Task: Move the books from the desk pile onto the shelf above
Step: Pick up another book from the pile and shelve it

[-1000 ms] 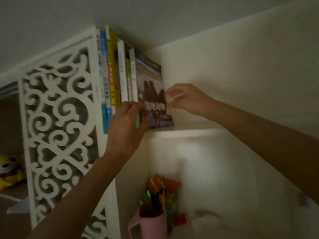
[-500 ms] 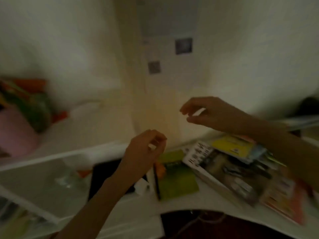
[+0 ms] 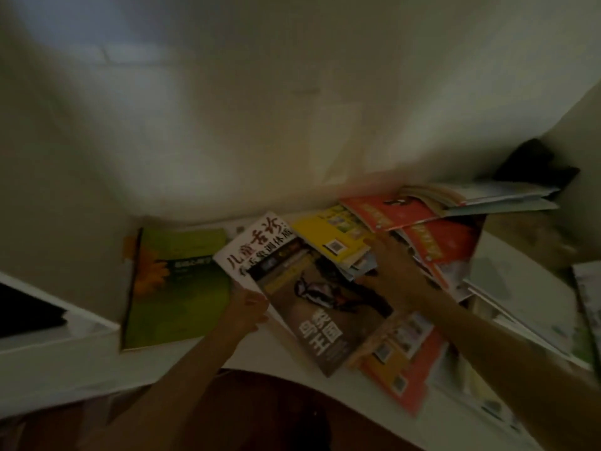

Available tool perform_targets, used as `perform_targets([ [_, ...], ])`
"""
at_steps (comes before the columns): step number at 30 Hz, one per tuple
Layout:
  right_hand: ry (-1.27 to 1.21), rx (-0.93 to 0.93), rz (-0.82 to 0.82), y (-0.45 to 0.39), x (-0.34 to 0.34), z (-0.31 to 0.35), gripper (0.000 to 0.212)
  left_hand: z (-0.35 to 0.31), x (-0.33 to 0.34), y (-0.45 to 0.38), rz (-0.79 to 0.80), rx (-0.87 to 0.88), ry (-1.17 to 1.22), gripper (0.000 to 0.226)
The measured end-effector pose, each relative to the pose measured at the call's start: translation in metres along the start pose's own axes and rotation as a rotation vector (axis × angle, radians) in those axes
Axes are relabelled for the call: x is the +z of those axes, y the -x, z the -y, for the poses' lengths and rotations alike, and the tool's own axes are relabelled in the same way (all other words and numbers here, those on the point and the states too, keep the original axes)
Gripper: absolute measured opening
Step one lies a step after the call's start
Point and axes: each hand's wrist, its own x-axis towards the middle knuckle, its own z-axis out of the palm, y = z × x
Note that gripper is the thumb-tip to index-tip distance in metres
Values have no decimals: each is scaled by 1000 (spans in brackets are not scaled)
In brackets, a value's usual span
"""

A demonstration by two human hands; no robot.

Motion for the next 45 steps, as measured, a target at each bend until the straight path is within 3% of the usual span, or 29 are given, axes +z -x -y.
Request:
perform_targets([
  [2, 184, -50, 26, -9, 16, -9, 96, -1, 22, -9, -29, 2, 48, 12],
  [4, 321, -162, -41, -17, 27, -10, 98, -7, 38, -13, -46, 31, 65, 11],
  [10, 328, -378, -235, -44, 28, -30, 66, -18, 50, -13, -98, 79, 78, 15],
  [13, 262, -451, -325, -47, 16, -30, 46, -23, 42, -7, -116, 163, 86, 3],
  [16, 236, -484, -411, -43, 2, -14, 40, -42, 34, 1, -121, 362, 44, 20],
  [20, 151, -595, -400, -24, -19, 20, 49, -81, 24, 5, -115, 850, -409, 72],
  [21, 111, -631, -389, -20, -27, 30, 50, -87, 20, 4, -101, 982, -518, 80],
  [23, 93, -682, -376, -15, -48, 48, 44, -99, 11, 7, -108, 1072, -679, 85],
  [26, 82, -687, -343, -11, -82, 69, 48, -116, -4, 20, -133, 1057, -646, 74],
  [29, -53, -613, -281, -11, -110, 82, 54, -120, -14, 24, -140, 975, -392, 38],
  [30, -128, -569, -316, -13, -117, 81, 60, -118, -17, 24, -164, 926, -282, 30],
  [32, -287, -409, -556, -14, -123, 68, 77, -106, -22, 23, -191, 811, 8, 21],
  [34, -656, -108, -733, -2, -105, 58, 87, -93, -21, 26, -143, 671, 336, 35],
  [35, -889, 50, -717, 7, -88, 59, 88, -85, -20, 26, -95, 612, 448, 56],
  [37, -1274, 230, -479, 23, -42, 71, 86, -71, -15, 23, -13, 556, 594, 86],
  [39, -1470, 284, -270, 27, -2, 76, 111, -62, -11, 18, 29, 502, 679, 84],
  [41, -1800, 344, -230, 16, 17, 65, 133, -53, -4, 16, 40, 439, 703, 62],
  [43, -2034, 285, -147, 13, 20, 60, 114, -41, 7, 14, 20, 336, 678, 37],
  [45, -2045, 225, -77, 17, 25, 65, 75, -31, 19, 17, 26, 292, 604, 37],
])
